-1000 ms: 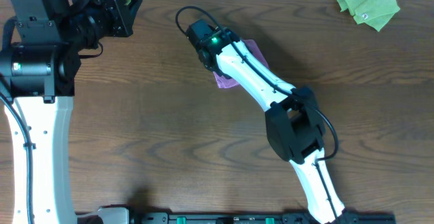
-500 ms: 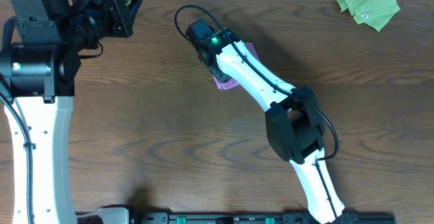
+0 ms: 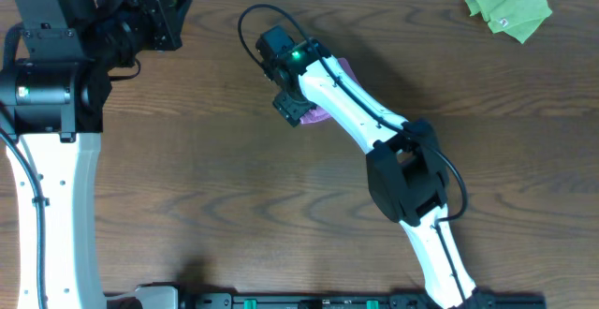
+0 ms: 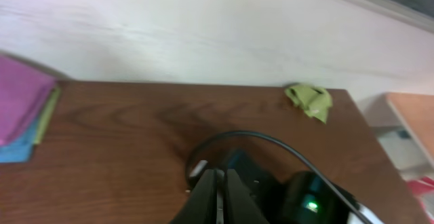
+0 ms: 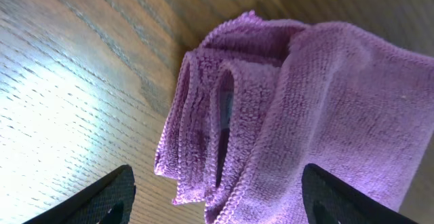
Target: Fold the cloth
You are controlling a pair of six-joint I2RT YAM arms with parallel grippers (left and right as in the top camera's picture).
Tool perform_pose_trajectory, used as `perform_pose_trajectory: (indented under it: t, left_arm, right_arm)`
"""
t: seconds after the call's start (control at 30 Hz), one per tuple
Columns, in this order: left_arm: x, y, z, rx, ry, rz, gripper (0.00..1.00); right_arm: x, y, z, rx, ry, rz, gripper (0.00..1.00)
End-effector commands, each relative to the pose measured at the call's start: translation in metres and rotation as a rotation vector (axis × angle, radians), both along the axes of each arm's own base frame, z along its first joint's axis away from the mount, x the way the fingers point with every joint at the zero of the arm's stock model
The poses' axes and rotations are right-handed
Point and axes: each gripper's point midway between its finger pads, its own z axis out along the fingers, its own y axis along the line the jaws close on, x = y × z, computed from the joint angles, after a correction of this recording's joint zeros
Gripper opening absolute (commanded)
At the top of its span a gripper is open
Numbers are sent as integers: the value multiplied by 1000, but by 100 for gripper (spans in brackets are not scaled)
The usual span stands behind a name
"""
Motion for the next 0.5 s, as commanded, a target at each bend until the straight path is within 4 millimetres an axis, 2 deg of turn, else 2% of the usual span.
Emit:
perform_pose_trajectory:
  t: [0.0, 0.07, 0.1, 0.2, 0.3, 0.37, 0.47]
  left_arm:
    - [2, 18, 5, 78, -34, 83, 10]
    - [2, 22, 2, 86, -22, 100, 18]
    - [3, 24, 1, 85, -18, 105, 18]
    - [3, 30, -5, 82, 0, 115, 27]
    - [2, 32, -18, 84, 40, 119, 32]
    - [2, 30, -32, 85, 77, 111, 34]
    - [2, 22, -56, 88, 138, 90, 36]
  right_arm:
    - [19, -3, 47, 26, -121, -21, 80]
    - [33, -25, 71, -13, -200, -65, 82]
    - [37, -35, 80, -13, -215, -85, 82]
    - [40, -55, 102, 20, -225, -127, 83]
    - [34, -77, 133, 66, -233, -162, 83]
    - [24, -97, 157, 61, -242, -180, 87]
    - [8, -124, 182, 53, -237, -216, 96]
